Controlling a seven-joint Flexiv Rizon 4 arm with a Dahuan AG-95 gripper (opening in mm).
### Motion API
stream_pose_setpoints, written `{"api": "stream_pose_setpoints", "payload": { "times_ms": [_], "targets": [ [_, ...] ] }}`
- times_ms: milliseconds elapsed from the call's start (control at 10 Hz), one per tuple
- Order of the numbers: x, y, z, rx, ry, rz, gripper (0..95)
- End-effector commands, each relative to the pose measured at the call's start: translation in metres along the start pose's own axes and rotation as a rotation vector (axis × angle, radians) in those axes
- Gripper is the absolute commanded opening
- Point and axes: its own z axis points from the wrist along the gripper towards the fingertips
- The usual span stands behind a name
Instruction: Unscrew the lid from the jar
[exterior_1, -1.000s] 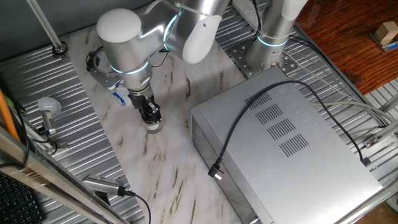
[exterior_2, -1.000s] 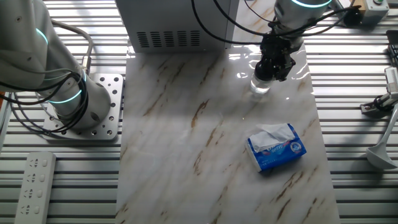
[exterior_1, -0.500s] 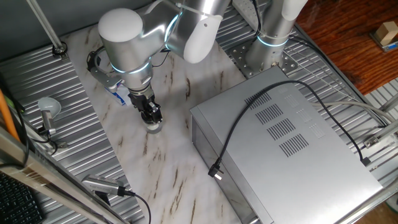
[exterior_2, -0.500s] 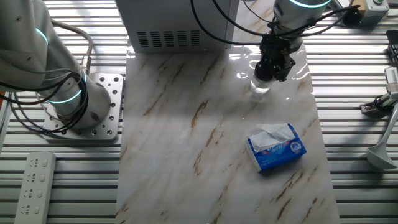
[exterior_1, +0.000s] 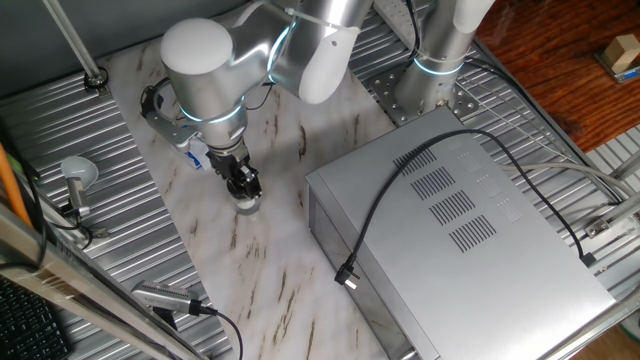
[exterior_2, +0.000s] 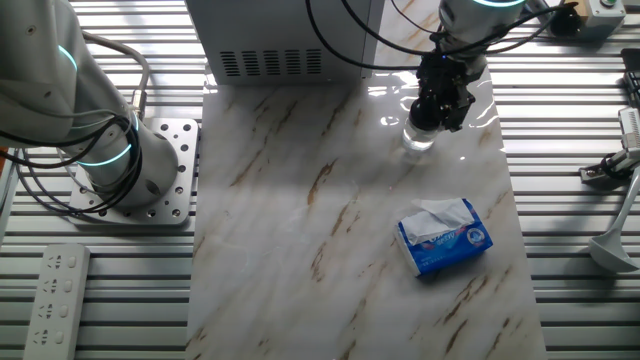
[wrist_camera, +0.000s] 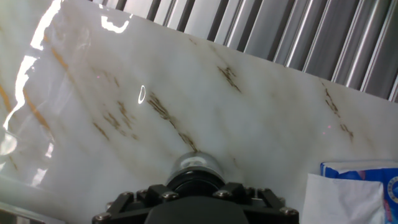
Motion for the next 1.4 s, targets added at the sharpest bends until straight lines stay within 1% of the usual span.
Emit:
{"api": "stream_pose_setpoints", "payload": {
  "times_ms": [100,300,500,800,1000,1400],
  "targets": [
    [0.0004,0.0001,0.0001,-0.002,0.003,-0.003,38.0],
    [0.0004,0.0001,0.0,-0.001,0.001,-0.028,38.0],
    [0.0005,0.0001,0.0,-0.003,0.0,-0.08,38.0],
    [0.0008,0.0,0.0001,-0.002,-0.002,-0.196,38.0],
    [0.0008,0.0,0.0001,-0.004,-0.004,-0.295,38.0],
    [0.001,0.0,0.0002,-0.001,-0.007,-0.436,38.0]
  ]
}}
